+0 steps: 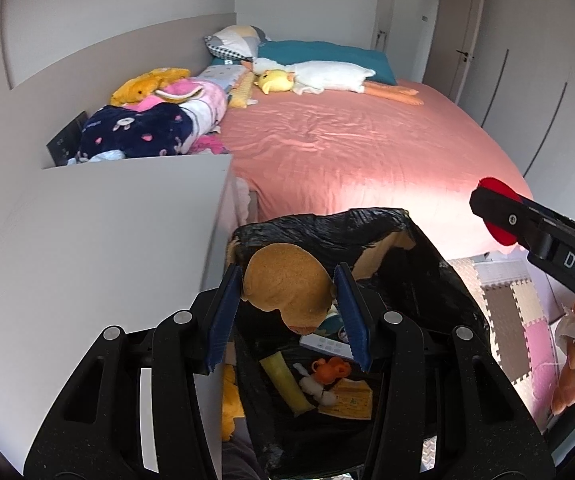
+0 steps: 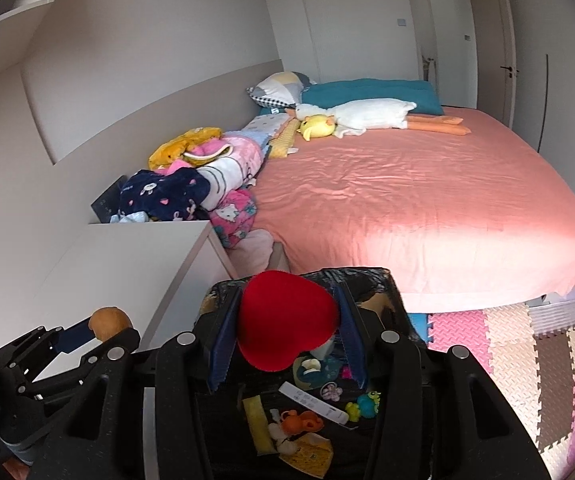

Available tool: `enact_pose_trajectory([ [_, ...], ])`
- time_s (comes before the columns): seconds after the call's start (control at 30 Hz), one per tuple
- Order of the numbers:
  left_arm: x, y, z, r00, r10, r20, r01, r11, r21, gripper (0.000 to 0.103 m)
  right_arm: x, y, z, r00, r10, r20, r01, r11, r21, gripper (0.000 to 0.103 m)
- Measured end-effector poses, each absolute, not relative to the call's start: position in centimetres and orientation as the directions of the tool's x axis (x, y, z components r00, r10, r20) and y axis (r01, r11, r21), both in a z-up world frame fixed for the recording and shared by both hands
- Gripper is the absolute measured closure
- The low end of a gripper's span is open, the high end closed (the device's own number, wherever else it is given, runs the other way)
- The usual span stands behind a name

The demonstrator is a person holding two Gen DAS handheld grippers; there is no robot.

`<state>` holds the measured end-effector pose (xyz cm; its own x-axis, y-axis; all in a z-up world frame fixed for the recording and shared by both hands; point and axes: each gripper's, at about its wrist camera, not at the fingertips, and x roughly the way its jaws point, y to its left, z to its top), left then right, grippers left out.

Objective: Collect trash
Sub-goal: 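Open both tools to drop bear and heart into the bag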

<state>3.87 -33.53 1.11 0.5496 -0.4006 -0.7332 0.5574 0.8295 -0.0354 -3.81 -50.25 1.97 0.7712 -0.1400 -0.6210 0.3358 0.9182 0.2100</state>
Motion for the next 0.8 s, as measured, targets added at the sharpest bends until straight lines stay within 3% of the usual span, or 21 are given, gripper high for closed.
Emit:
enact_pose_trajectory([
  [0.73, 3.8, -36.7, -0.5, 0.486, -0.438, -0.757, 0.625, 0.779, -0.049, 0.055, -3.4, -52.9, 0.7, 0.733, -0.194, -0.652, 0.402, 0.896, 0.186, 0.055],
  [0.8, 4.0, -36.7, -0.6, 0.472, -0.439, -0.765, 0.625, 0.778, -0.061, 0.041, -3.4, -53.0, 0.6, 0.733, -0.19, -0.653, 0.401, 0.897, 0.188, 0.054],
])
